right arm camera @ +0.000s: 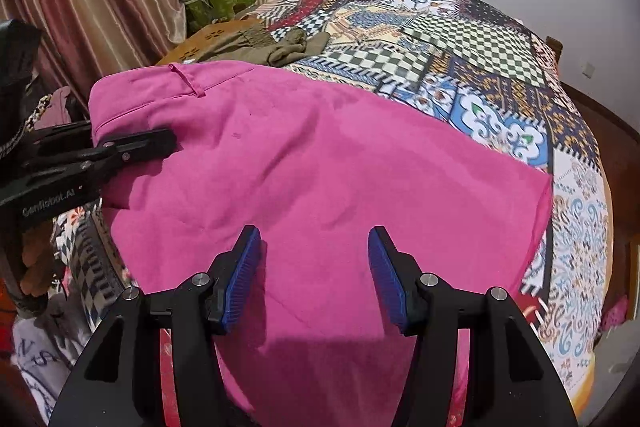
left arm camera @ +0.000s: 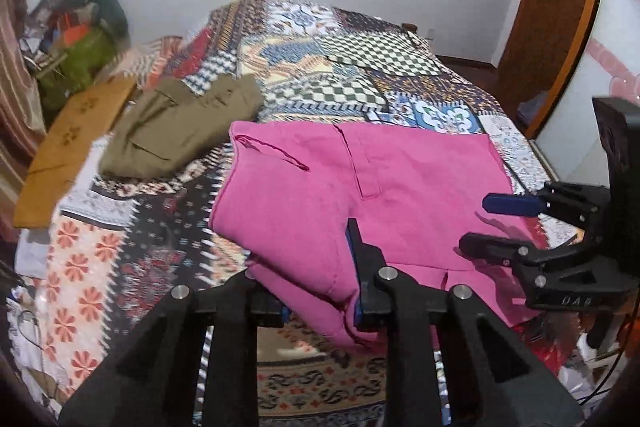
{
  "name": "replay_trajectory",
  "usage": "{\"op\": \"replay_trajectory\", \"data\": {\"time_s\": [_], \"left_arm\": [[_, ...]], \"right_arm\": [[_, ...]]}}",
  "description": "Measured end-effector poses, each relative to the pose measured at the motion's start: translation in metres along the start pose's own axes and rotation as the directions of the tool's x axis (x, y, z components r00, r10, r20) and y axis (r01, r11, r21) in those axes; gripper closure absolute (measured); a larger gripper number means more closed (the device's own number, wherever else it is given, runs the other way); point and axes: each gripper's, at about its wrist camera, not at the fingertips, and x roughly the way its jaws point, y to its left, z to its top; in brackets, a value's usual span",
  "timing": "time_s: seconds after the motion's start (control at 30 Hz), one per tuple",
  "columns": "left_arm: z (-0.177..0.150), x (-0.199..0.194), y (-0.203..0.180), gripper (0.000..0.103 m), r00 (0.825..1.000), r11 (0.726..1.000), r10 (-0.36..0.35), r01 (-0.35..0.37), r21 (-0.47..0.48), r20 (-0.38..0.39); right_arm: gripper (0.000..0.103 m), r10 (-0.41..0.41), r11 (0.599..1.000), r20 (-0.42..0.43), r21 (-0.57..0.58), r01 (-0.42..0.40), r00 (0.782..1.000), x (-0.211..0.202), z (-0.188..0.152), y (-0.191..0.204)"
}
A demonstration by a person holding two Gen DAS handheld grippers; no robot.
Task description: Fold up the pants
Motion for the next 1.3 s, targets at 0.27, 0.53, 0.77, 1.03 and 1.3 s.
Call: {"op": "replay_trajectory", "data": {"time_s": [0.27, 0.53, 0.77, 1.03, 1.3], "left_arm": [[-0.009, -0.019, 0.022, 0.082, 0.998, 0.998, 0.056, -0.056, -0.011, 0.033], [-0.024, -0.029, 0.046, 0.082, 0.997, 0.996, 0.076, -0.075, -0.041, 0.004], [-0.013, -0.040, 0.037, 0.082, 0.993, 0.995, 0.103, -0.103, 0.008, 0.060], [-0.001, -0.043, 0.011, 0.082, 0.987, 0.991, 0.121, -0.127, 0.050, 0.107], [0.013, -0.045, -0.014, 0.082, 0.987, 0.992, 0.084, -0.096, 0.086, 0.139]], "right_arm": [[0.051, 0.078, 0.995, -0.065, -0.056, -0.082, 0.995, 0.027, 0.018, 0.030], [0.048, 0.109, 0.978, -0.140, -0.160, -0.131, 0.984, 0.048, 0.027, 0.059], [0.048, 0.113, 0.979, -0.138, -0.156, -0.134, 0.984, 0.044, 0.031, 0.065], [0.048, 0.081, 0.996, -0.063, -0.041, -0.084, 0.995, -0.008, 0.010, 0.026], [0.048, -0.006, 0.998, -0.094, 0.057, 0.011, 0.996, -0.023, -0.016, -0.013]]}}
